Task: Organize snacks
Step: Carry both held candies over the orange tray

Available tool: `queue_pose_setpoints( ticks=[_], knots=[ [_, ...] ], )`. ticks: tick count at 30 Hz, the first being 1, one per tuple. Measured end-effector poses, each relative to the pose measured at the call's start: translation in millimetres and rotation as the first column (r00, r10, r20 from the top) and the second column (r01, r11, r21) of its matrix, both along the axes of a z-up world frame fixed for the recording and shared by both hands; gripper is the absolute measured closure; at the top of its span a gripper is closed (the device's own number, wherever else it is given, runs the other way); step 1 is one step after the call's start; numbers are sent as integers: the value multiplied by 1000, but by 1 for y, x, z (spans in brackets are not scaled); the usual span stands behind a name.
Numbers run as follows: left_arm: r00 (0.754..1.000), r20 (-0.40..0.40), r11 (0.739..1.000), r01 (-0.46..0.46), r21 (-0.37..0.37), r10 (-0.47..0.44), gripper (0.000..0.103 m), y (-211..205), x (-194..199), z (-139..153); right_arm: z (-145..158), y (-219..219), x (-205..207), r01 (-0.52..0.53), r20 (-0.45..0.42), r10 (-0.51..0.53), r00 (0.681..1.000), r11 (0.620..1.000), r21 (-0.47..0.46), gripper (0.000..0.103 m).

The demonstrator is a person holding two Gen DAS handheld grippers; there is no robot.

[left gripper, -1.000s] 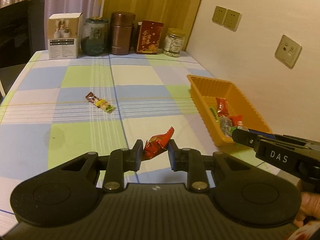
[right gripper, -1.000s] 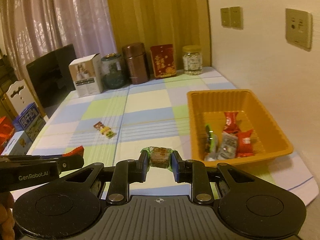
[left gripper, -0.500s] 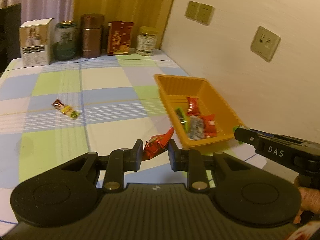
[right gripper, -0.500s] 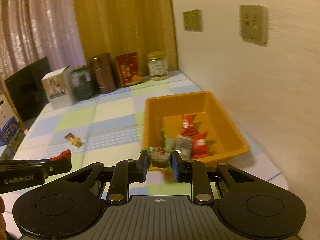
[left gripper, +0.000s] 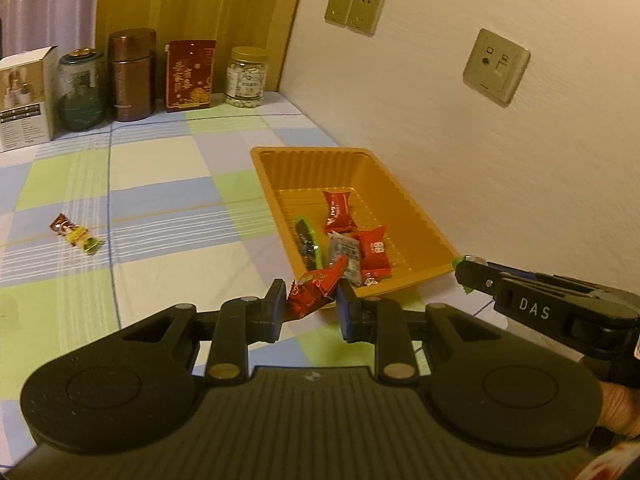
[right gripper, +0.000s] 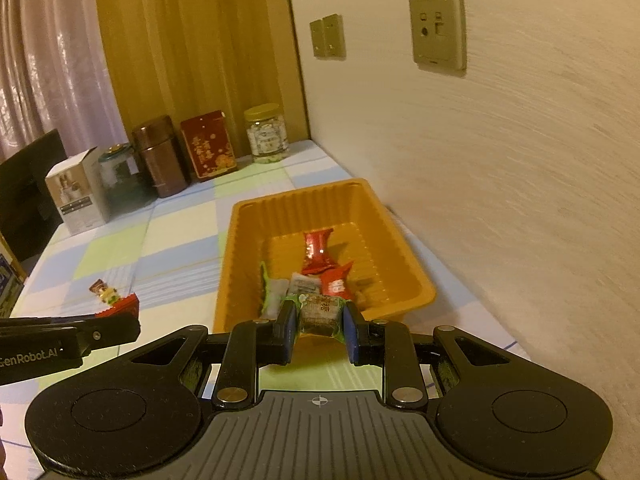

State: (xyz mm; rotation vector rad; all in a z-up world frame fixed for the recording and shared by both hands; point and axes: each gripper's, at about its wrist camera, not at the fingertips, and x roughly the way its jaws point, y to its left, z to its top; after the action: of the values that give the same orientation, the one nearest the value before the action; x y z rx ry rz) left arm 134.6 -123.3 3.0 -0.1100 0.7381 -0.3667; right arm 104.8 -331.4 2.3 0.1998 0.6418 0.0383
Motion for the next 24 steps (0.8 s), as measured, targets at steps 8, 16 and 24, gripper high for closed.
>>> queue_pose_setpoints(
  ticks=[8, 16, 24],
  knots=[
    [1000, -5, 1000, 30, 5, -30, 79, -18, 13, -3, -4, -12, 9, 15, -9, -15, 1000, 1000, 4, 78],
    [999, -12, 999, 43, 3, -43, 79, -29, 23, -4, -8, -20, 17, 26, -18, -26, 999, 1000, 6, 78],
    [998, -20, 999, 53, 5, -53, 79, -37, 36, -8, -10, -26, 28, 25, -19, -25, 1000, 1000, 5, 78]
  ],
)
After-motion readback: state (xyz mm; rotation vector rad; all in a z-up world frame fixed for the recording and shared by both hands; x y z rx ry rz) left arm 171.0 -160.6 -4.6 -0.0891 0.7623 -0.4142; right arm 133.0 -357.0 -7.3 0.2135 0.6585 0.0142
